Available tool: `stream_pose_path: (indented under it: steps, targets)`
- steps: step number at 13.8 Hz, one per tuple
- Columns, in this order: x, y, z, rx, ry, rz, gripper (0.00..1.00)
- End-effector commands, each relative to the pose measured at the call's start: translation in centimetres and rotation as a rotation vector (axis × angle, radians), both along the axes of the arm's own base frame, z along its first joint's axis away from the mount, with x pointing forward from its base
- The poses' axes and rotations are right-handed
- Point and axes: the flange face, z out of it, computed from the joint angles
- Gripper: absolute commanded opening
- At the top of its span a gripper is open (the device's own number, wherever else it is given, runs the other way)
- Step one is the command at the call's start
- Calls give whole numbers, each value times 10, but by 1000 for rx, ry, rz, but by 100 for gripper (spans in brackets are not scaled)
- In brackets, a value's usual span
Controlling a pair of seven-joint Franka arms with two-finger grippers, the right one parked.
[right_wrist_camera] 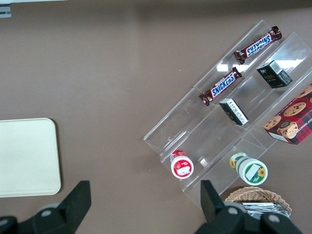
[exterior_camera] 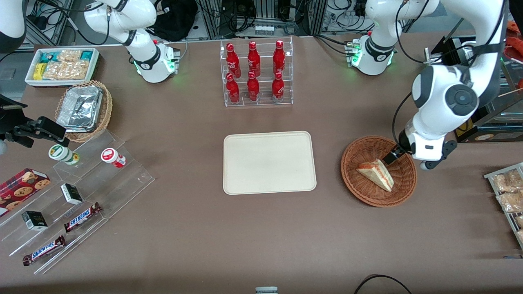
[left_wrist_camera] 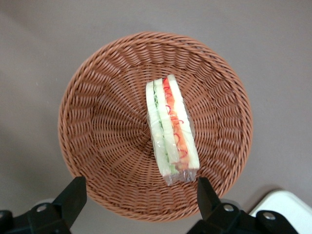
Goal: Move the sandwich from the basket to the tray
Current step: 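Move the left gripper over the sandwich in the wicker basket and lower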
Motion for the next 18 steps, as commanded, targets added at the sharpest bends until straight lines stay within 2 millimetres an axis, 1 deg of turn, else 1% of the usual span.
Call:
stream_pose_path:
  steps: [1, 4, 6, 8, 11, 15, 17, 18]
  targets:
    - [5, -9, -20, -15, -22, 97, 100]
    - [11, -11, -38, -34, -38, 156, 100]
    - [12, -18, -39, -42, -50, 147, 100]
    - [13, -19, -45, -45, -47, 148, 100]
    - [12, -23, -64, -49, -19, 141, 100]
    - [15, -22, -77, -59, -14, 148, 100]
    - [16, -23, -92, -67, -16, 146, 100]
    - [16, -23, -96, -70, -16, 148, 96]
